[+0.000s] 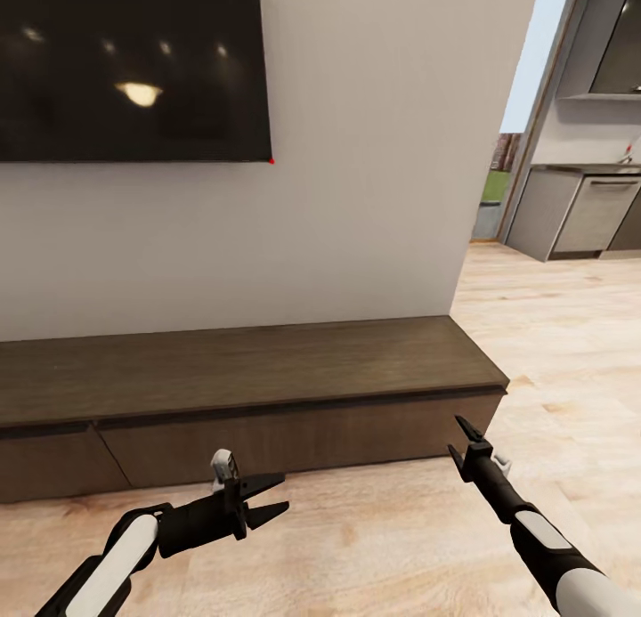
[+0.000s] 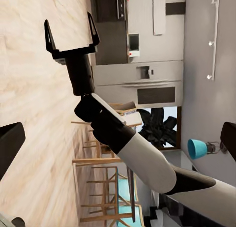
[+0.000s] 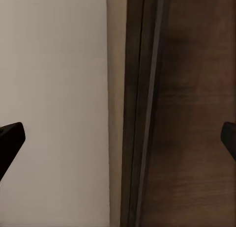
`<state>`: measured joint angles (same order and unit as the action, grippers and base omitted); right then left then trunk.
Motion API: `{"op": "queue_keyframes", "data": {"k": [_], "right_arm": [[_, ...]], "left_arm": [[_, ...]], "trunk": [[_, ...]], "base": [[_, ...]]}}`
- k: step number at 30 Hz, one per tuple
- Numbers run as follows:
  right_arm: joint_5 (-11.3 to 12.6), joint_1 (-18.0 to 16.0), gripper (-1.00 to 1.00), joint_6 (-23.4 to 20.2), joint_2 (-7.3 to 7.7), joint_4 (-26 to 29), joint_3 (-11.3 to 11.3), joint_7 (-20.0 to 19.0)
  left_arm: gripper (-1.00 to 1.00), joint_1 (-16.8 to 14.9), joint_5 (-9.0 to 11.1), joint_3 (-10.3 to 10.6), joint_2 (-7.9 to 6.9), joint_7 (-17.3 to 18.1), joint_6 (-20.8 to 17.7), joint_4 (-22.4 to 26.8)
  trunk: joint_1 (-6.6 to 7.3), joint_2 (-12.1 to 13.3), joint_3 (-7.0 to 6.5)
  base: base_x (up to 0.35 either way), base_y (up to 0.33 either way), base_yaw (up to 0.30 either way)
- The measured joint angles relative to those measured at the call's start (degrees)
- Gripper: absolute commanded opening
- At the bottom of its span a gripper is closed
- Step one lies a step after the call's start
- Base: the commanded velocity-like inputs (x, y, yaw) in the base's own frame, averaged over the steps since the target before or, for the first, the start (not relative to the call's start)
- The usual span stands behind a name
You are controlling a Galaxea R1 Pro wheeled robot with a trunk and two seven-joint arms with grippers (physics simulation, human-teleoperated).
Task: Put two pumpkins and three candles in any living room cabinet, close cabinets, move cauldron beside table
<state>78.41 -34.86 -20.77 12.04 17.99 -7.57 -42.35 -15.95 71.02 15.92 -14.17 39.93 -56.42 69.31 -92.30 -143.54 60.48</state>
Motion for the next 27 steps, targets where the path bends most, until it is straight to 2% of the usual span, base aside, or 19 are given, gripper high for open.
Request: {"op": "queue_keyframes", "data": {"k": [6,18,27], "right_arm": [[0.0,0.0,1.0,0.0,0.0,-0.1,0.0,-0.1],[0.0,0.0,1.0,0.1,0.0,-0.1,0.0,-0.1],[0.0,0.0,1.0,0.1,0.0,-0.2,0.0,-0.1]], "left_arm": [[1.0,0.0,0.0,-0.1,-0.03,0.0,0.0,0.1],[1.0,0.0,0.1,0.0,-0.02,0.0,0.0,0.0],[1.0,0.0,0.1,0.0,-0.03,0.0,0.0,0.1]], "trunk": [[0.0,0.0,0.0],[0.02,0.0,0.0],[0.0,0.0,0.0]], "base": [[0.013,0.0,0.0],[0.137,-0.033,0.0],[0.022,-0.016,0.0]]}}
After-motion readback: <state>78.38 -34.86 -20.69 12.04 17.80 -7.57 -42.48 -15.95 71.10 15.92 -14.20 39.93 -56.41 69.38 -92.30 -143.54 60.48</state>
